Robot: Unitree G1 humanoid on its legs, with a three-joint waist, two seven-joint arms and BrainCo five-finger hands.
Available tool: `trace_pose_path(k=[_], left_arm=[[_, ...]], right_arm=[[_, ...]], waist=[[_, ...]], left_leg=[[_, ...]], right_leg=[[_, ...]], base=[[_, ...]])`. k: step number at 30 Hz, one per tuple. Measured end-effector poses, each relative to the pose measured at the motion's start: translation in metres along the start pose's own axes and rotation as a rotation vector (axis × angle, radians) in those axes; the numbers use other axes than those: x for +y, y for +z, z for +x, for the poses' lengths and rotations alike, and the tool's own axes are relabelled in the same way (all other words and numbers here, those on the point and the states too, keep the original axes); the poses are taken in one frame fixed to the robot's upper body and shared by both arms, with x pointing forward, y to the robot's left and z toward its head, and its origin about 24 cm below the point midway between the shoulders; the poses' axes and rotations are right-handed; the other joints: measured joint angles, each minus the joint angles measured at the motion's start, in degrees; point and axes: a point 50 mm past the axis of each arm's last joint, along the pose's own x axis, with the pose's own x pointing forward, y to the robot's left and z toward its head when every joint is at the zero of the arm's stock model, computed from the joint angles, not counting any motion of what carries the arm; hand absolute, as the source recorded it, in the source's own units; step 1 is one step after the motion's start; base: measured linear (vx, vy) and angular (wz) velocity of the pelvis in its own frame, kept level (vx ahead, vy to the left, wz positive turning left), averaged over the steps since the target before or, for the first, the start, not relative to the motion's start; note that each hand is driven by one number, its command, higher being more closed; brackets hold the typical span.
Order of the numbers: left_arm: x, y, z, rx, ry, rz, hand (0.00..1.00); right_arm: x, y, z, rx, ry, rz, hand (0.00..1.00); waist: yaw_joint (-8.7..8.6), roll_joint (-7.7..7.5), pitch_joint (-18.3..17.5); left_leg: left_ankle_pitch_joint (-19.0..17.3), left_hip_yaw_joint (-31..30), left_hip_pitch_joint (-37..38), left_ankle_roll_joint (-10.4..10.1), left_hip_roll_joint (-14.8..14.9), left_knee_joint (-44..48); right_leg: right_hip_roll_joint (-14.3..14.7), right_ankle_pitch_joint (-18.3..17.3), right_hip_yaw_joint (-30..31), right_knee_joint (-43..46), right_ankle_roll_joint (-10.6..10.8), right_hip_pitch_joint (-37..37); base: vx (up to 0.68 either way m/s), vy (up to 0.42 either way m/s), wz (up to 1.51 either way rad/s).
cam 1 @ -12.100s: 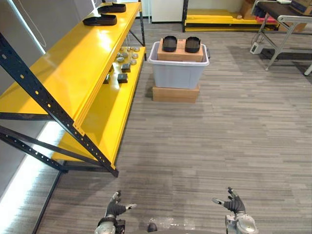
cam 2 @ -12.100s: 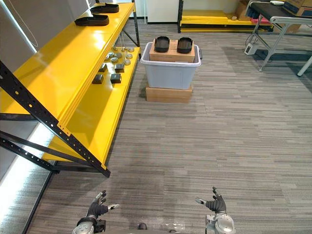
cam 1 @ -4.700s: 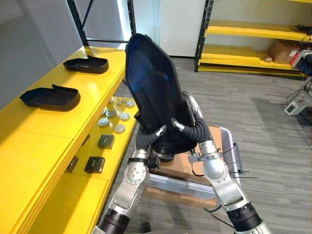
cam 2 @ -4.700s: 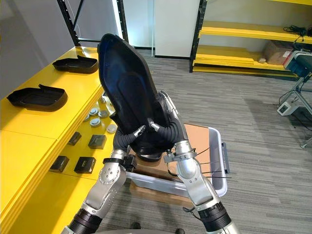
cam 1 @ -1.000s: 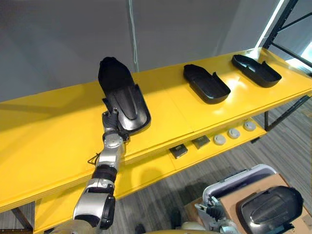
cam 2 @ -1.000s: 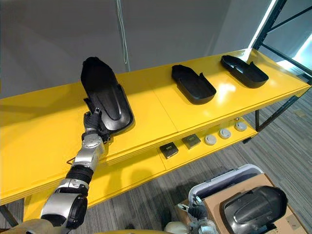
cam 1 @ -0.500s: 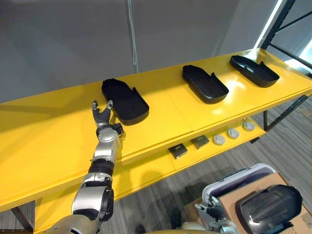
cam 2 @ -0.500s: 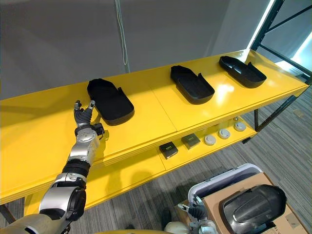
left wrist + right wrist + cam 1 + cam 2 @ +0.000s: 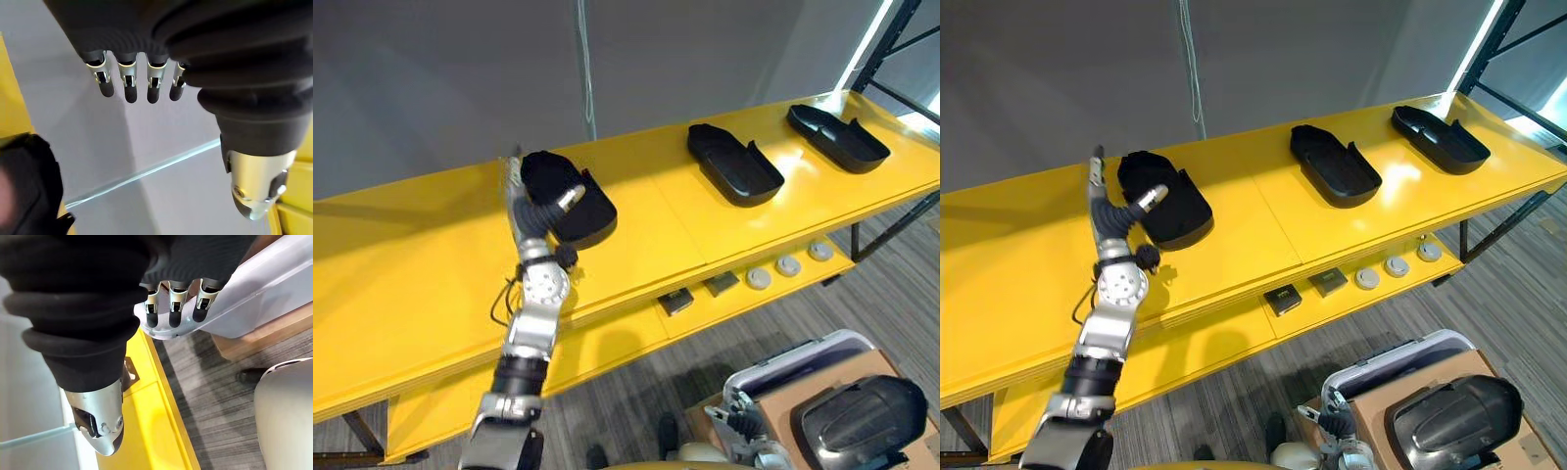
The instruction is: Walk over and take plastic housings, then place them on the shelf
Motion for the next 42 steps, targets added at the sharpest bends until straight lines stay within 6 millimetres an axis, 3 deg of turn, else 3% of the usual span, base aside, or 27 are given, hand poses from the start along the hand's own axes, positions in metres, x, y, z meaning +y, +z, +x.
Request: trace_pose_path(k=[5,12,16,20,29,35,42], left_arm=[[-0.020,-0.018,-0.040,0.018,-0.222,0.117,1.00],[-0.035,-0.021,-0.053,0.018,-0.340,0.114,1.00],[-0.045,-0.042,-0.061,0.103,-0.418,0.158,1.00],[-0.051,-0.049,-0.056,0.128,-0.436,0.186,1.00],[-0.055,-0.045,-0.034,0.115,-0.420,0.205,1.00],[-0.044,-0.055,-0.026,0.167,-0.363,0.226,1.00],[-0.045,-0.057,-0.016,0.190,-0.354,0.227,1.00]], right_arm=[[0.004,-0.001,0.000,0.003,0.008,0.008,0.00],[0.002,-0.002,-0.001,0.006,0.005,0.007,0.00],[0.003,-0.001,0.000,0.002,0.005,0.007,0.00],[0.003,-0.001,0.000,0.002,0.005,0.003,0.00],[0.004,0.000,0.000,-0.001,0.007,0.000,0.00],[0.004,0.001,0.000,-0.007,0.008,-0.004,0.00],[0.004,0.001,0.000,-0.008,0.009,-0.006,0.00]], waist=[[0.85,0.07,0.04],[0.71,0.09,0.00],[0.54,0.12,-0.02],[0.55,0.10,-0.02],[0.34,-0.04,0.08],[0.10,-0.34,0.25],[-0.27,-0.66,0.48]], left_leg=[[-0.18,-0.08,0.45,0.14,0.01,-0.12],[-0.51,0.33,-0.35,0.07,0.12,-0.39],[-0.37,0.74,-0.23,-0.15,0.21,-0.37],[-0.41,0.91,-0.24,-0.07,0.21,-0.34],[-0.45,1.51,-0.23,0.31,0.21,-0.04],[-0.63,2.75,-0.27,0.02,0.52,-0.09],[-0.65,2.82,-0.29,-0.03,0.66,-0.35]], right_leg=[[-0.03,-0.09,-0.03,-0.08,0.10,0.56],[0.02,-0.88,0.22,-0.25,0.43,0.03],[0.10,-0.65,0.32,-0.22,0.78,-0.35],[0.09,-0.58,0.31,-0.19,0.69,-0.37],[0.13,-0.56,0.84,-0.22,0.67,-0.62],[0.54,-0.14,1.93,-0.24,0.20,-1.25],[0.66,-0.38,1.97,-0.24,0.53,-1.28]], base=[[-0.01,0.002,0.02],[0.00,0.000,-0.02],[0.00,0.000,-0.02],[0.00,0.000,0.00],[0.00,0.005,-0.03],[-0.05,-0.001,-0.11],[-0.03,-0.002,0.00]])
